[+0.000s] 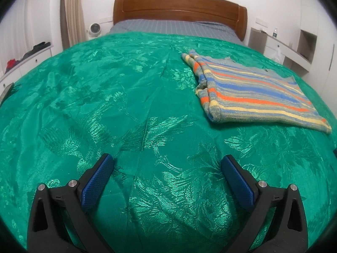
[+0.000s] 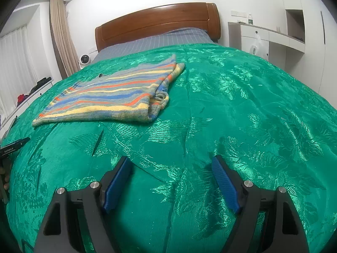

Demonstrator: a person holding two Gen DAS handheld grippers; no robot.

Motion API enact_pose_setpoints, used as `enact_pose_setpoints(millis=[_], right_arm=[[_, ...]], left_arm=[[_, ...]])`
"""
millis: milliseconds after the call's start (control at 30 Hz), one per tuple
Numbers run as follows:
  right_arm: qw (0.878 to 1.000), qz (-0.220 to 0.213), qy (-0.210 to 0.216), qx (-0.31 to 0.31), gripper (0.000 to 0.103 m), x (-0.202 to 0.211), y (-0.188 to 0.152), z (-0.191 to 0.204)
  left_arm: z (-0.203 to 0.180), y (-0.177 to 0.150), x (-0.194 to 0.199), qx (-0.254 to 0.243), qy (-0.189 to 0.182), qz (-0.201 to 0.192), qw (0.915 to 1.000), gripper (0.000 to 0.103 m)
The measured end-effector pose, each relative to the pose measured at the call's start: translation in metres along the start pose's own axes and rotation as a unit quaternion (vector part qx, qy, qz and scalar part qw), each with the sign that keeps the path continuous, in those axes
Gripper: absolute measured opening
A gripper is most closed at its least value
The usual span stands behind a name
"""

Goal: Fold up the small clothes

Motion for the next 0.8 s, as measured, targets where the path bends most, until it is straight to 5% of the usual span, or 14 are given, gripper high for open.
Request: enact_pose_setpoints(millis=[800], right_arm=[[1.0,0.0,0.0,0.0,0.079,0.0007,-0.0004,-0.0003]], left_arm=[[-0.0005,0.0006,-0.0012,0.001,-0.001,-0.002,1.0,0.102]])
Point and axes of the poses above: each gripper's, at about its wrist camera, not at the fingertips, and x roughly against the way its jaws point, z to its left, y to its top, the point moved 8 cm from there along -x, roughly the way its jaws point, and after that the axes turned 12 degrees about -x, right-handed, at the moved point
